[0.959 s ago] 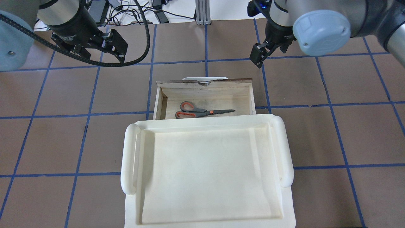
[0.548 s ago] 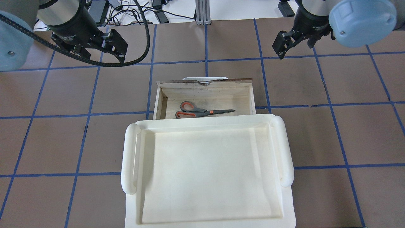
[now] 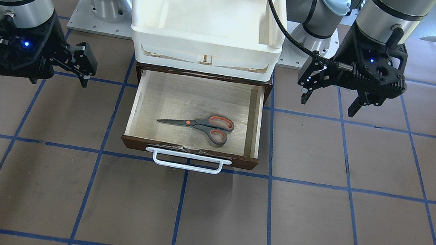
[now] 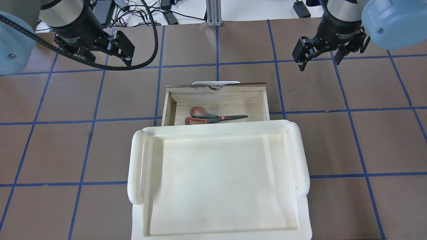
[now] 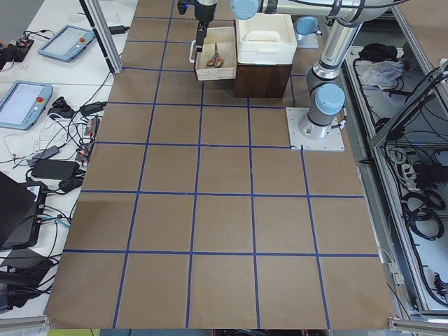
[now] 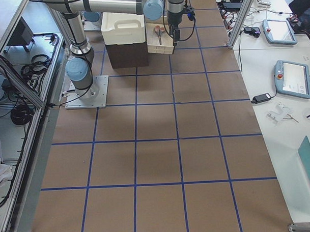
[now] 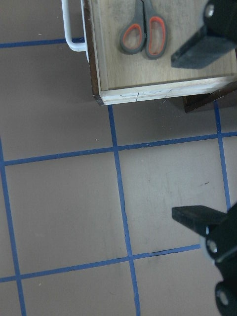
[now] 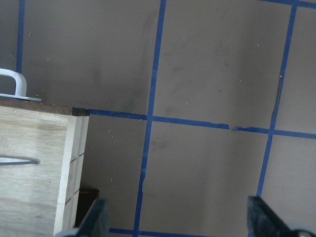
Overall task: Put scissors in drawer and close it
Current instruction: 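Raise the right gripper away from the drawer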
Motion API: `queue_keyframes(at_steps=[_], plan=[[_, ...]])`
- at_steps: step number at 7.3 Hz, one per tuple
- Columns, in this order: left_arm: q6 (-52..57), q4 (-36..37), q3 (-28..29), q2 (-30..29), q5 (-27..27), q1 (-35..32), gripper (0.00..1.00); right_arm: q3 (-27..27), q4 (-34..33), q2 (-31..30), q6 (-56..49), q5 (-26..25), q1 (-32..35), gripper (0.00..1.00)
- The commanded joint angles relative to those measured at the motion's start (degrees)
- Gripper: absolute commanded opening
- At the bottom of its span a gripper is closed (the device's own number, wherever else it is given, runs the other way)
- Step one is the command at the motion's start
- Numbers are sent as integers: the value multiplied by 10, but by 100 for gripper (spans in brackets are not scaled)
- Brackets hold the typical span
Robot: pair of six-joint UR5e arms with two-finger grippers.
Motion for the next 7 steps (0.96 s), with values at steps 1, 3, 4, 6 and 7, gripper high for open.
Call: queue_keyframes(at_steps=[1, 3, 4, 6, 7], plan=[[0, 0, 0, 0, 2, 0, 100, 0, 8, -22, 4, 2, -2, 100], [5, 10, 3, -24, 4, -2, 100, 1, 10, -22, -10, 1, -2, 100], [-2, 50, 17, -48, -3, -24, 100, 1, 17, -23, -9, 3, -2, 100], [-12, 63, 73, -119, 3, -34, 100, 0, 25, -32, 1, 4, -2, 100], [-22, 63, 98, -154, 4, -38, 100, 1, 27, -33, 2, 7, -2, 100]])
